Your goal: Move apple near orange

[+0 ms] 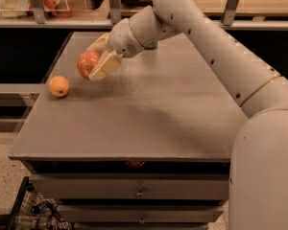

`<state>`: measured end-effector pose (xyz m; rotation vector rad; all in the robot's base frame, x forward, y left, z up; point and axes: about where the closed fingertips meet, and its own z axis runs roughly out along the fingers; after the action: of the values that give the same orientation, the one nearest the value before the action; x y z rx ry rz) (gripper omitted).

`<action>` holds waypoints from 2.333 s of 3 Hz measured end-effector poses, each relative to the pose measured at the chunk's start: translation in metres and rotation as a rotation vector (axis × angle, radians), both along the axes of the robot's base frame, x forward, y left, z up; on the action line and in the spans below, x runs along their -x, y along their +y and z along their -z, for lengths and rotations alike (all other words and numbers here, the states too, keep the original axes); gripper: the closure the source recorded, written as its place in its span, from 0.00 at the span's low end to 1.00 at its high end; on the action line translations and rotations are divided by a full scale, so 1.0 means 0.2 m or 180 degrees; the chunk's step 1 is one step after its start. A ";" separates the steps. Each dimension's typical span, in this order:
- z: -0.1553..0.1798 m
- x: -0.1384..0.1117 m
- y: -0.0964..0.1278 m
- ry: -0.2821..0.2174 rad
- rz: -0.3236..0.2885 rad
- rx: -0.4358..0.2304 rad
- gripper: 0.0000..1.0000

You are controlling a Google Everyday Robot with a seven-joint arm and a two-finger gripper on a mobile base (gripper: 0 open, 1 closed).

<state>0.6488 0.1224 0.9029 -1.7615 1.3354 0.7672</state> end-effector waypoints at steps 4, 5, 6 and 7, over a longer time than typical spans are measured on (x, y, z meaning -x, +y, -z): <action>0.20 0.07 0.15 0.0277 -0.0139 -0.0181 0.58; 0.21 0.07 0.16 0.0299 -0.0163 -0.0198 0.35; 0.22 0.07 0.17 0.0315 -0.0180 -0.0208 0.12; 0.22 0.07 0.17 0.0330 -0.0194 -0.0215 0.00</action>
Offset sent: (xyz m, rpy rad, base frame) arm -0.0078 0.0099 -0.0350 0.0284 0.0676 0.0104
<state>0.6341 0.1562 0.8587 -1.7361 1.3125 0.9379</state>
